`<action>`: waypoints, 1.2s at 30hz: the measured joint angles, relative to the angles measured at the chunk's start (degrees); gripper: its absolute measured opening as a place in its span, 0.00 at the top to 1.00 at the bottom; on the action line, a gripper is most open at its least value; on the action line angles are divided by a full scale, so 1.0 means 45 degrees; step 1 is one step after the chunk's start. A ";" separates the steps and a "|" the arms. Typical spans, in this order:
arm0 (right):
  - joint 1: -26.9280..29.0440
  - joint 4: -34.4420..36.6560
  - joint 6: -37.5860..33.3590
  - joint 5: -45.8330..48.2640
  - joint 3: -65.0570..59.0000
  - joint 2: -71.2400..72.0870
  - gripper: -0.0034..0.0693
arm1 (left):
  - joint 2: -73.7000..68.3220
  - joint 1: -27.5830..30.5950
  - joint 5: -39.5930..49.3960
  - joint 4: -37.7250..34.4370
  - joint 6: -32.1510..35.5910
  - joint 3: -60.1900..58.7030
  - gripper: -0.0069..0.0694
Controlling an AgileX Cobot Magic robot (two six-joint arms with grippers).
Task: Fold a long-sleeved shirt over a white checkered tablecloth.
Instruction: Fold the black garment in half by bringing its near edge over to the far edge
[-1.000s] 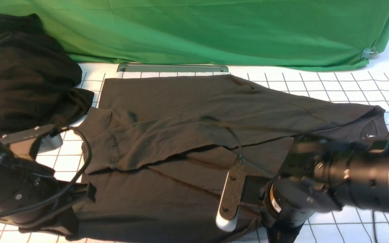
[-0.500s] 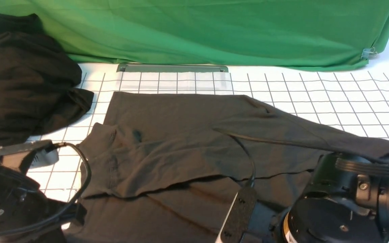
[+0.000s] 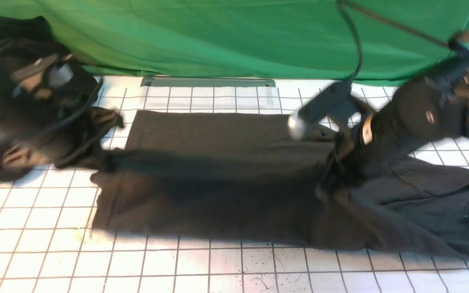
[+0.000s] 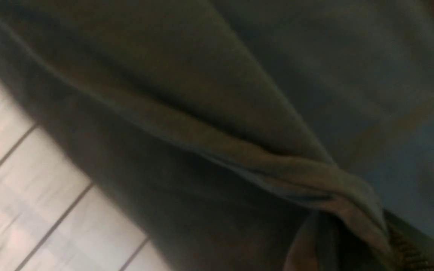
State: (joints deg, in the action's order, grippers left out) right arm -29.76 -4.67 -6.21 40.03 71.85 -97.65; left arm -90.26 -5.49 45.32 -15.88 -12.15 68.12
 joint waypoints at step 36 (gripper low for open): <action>0.1863 -0.0231 -0.1173 -0.3066 0.6777 -0.6974 0.73 | -0.8852 0.1109 -0.0773 -0.0892 -0.0680 0.9076 0.88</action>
State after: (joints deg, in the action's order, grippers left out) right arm -21.38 -5.71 -11.49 26.24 102.35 -129.03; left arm -130.09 -0.49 41.84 -19.90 -15.21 108.97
